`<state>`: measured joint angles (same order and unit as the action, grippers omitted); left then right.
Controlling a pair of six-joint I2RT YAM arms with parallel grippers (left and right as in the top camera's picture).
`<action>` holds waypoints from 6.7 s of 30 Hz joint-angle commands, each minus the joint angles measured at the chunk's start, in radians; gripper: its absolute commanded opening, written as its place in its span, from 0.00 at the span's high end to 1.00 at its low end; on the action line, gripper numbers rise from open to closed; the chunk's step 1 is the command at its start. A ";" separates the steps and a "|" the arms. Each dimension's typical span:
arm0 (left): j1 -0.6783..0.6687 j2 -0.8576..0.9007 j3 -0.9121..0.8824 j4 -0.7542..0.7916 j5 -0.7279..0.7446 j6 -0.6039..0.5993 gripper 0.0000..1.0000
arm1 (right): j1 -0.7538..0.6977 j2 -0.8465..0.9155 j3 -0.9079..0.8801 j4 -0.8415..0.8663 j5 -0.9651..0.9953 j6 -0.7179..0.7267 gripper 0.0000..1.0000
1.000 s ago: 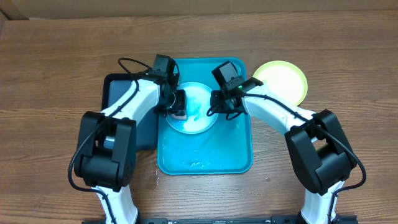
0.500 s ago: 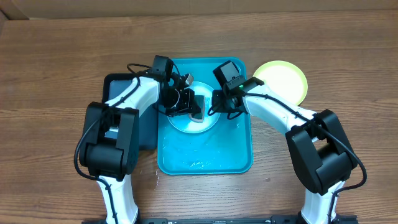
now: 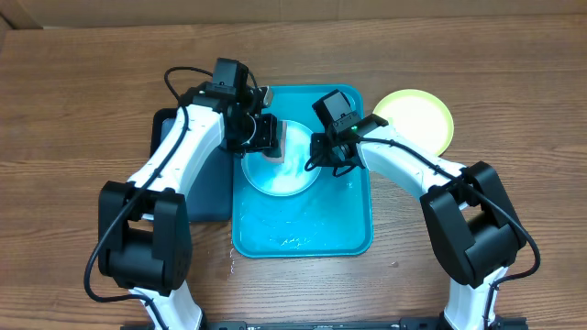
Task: Clean dirty plates on tray and stack at the side
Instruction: 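Scrub the white plate's blue stain with the sponge, right gripper holding rim, then keep scrubbing the white plate center with the sponge in the left gripper, then scrub around the white plate's surface with the sponge while right gripper holds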
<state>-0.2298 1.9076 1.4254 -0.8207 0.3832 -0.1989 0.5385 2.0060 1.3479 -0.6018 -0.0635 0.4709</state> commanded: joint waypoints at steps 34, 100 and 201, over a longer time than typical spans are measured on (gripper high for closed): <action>-0.067 0.002 -0.371 0.416 -0.113 -0.150 0.96 | 0.005 0.005 -0.001 0.010 -0.005 -0.001 0.96; -0.086 0.003 -0.316 0.208 -0.147 -0.083 0.96 | 0.005 0.005 -0.001 0.013 -0.005 0.000 0.96; -0.106 0.179 -0.219 0.175 -0.101 -0.146 0.96 | 0.029 0.005 -0.001 -0.043 -0.043 0.000 0.96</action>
<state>-0.3183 1.9511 1.2377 -0.6956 0.1692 -0.3233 0.5583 2.0060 1.3472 -0.6540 -0.0879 0.4706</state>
